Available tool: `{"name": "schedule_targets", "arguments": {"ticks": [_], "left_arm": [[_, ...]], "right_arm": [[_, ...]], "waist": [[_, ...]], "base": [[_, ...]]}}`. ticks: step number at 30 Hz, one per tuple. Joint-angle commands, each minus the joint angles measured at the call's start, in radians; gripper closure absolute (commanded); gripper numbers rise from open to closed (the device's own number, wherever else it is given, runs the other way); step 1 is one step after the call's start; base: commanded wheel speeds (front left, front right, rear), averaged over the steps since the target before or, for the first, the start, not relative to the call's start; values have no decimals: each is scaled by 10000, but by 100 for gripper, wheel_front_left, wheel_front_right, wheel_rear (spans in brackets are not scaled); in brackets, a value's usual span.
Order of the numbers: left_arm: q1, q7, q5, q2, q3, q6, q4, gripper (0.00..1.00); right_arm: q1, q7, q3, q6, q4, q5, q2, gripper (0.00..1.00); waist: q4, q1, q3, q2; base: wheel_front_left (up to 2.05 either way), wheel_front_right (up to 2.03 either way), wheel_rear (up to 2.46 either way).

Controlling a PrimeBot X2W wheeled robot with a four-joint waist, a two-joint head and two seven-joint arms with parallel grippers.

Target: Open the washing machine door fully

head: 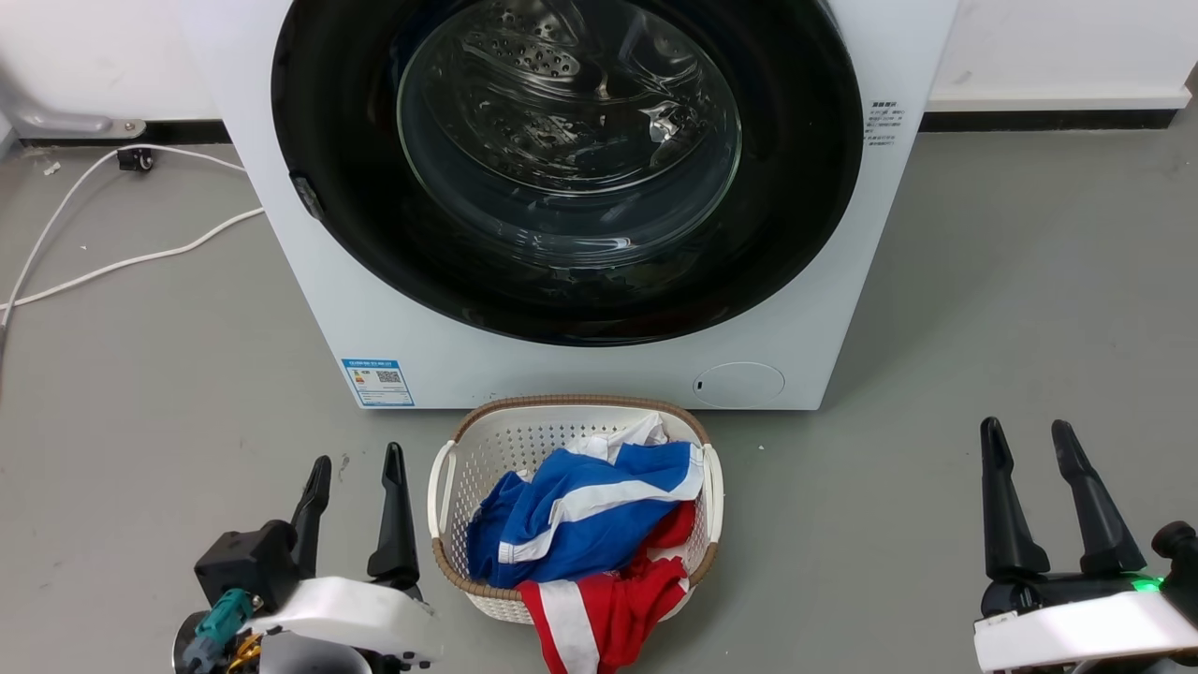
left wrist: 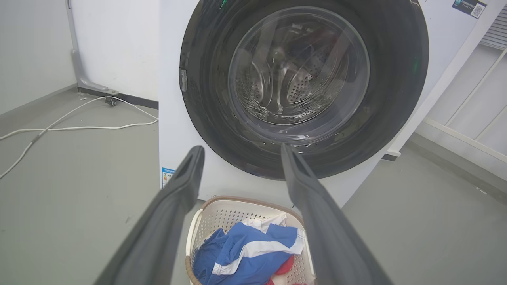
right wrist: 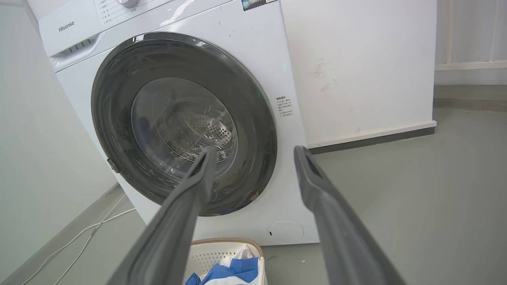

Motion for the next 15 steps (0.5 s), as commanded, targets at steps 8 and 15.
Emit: {"name": "schedule_targets", "arguments": {"ticks": [8,15], "left_arm": [[191,-262,789,-122,70,-182,-128,0],[316,-413,1310,-362,266,-445,-51,0]], "right_arm": [[220,-236,-107,22,-144,-539,-3,0],[325,-387,-165,23,-138,-867,1,0]], "waist": [[2,0,-21,0],[21,0,-8,0]], "base": [[0,0,0],[0,0,0]]}}
